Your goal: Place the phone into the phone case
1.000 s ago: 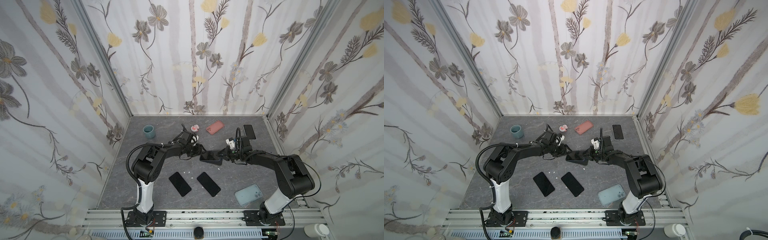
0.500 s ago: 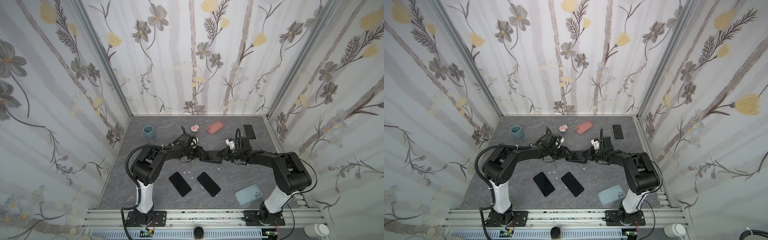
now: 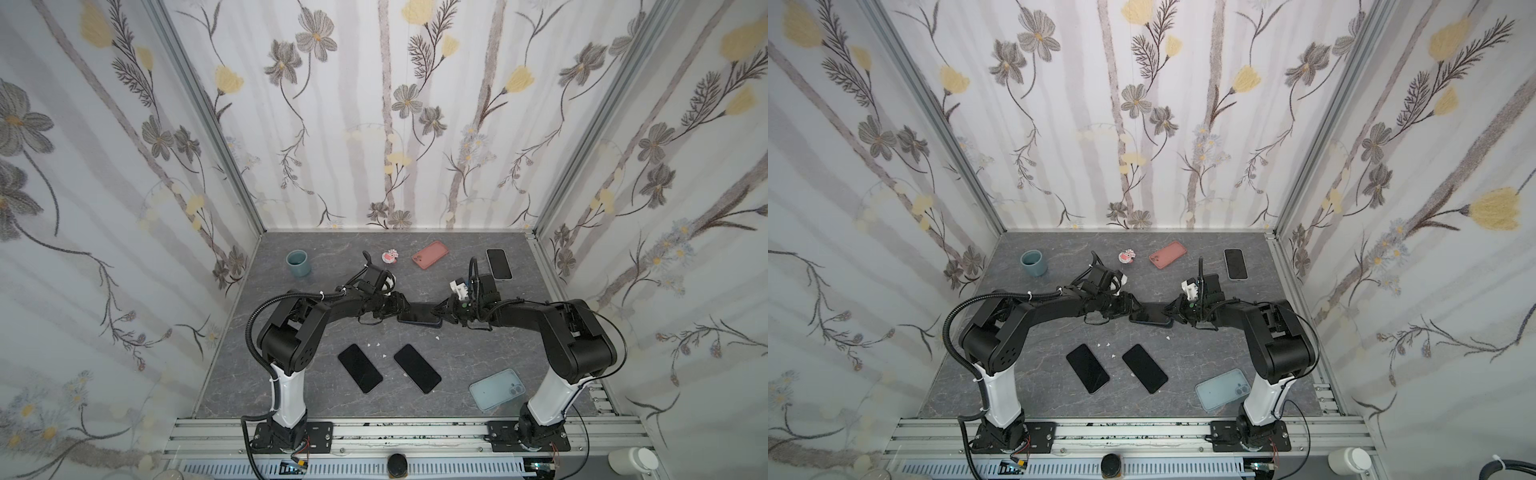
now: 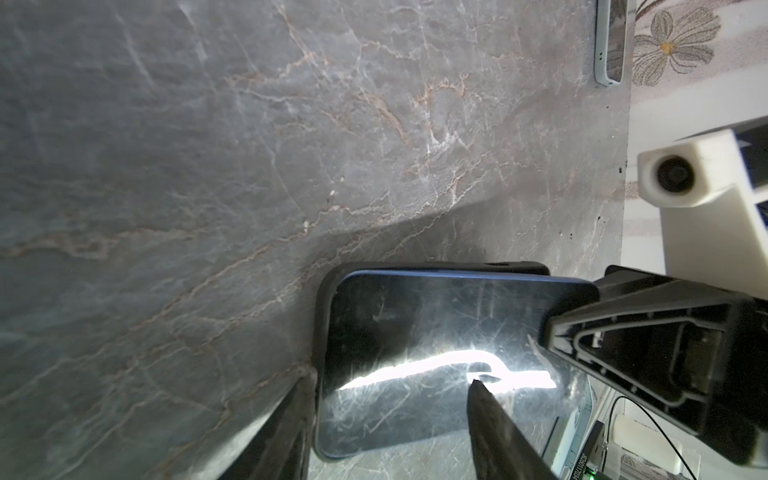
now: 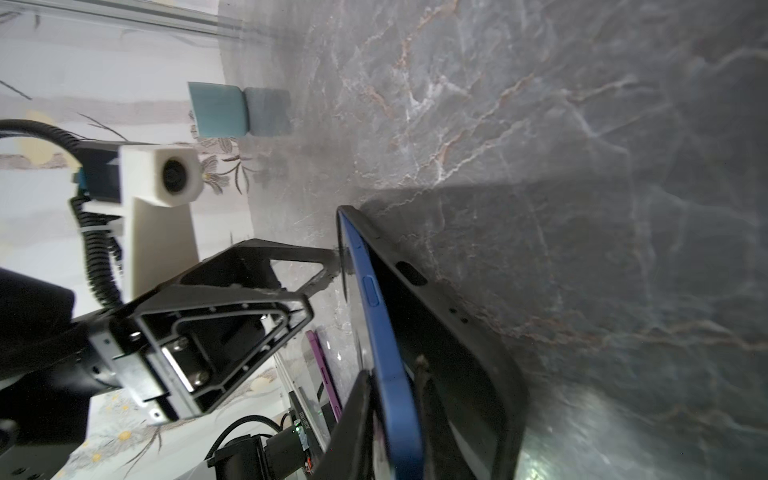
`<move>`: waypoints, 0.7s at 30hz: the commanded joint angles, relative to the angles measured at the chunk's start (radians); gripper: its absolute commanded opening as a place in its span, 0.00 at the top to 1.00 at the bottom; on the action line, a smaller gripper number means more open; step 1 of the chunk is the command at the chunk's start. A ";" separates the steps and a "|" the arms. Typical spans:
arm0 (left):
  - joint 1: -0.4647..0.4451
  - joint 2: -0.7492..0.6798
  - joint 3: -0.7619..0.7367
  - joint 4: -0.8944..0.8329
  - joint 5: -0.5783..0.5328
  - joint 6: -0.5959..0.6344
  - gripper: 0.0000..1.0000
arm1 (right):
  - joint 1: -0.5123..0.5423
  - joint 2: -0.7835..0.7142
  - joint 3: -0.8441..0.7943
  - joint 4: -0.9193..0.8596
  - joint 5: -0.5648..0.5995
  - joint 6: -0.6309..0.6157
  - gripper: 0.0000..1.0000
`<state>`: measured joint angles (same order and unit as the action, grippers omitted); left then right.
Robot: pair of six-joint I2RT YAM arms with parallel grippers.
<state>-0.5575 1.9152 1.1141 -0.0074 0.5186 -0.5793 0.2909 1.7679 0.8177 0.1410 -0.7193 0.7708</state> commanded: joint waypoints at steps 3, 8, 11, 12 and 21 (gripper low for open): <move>-0.003 -0.019 0.024 -0.011 0.015 0.049 0.43 | 0.005 -0.002 0.041 -0.179 0.195 -0.062 0.73; 0.001 -0.029 0.030 -0.025 -0.004 0.065 0.43 | 0.022 -0.009 0.105 -0.252 0.229 -0.089 0.61; 0.004 -0.031 0.033 -0.034 -0.012 0.074 0.43 | 0.036 -0.016 0.141 -0.303 0.259 -0.107 0.57; 0.004 -0.031 0.036 -0.037 -0.014 0.077 0.43 | 0.040 -0.017 0.150 -0.318 0.267 -0.113 0.56; 0.005 -0.035 0.057 -0.080 -0.046 0.117 0.45 | 0.057 -0.071 0.186 -0.449 0.359 -0.163 0.51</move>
<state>-0.5526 1.8889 1.1576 -0.0700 0.4896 -0.4923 0.3477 1.7172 0.9947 -0.2417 -0.4099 0.6395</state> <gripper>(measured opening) 0.550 0.489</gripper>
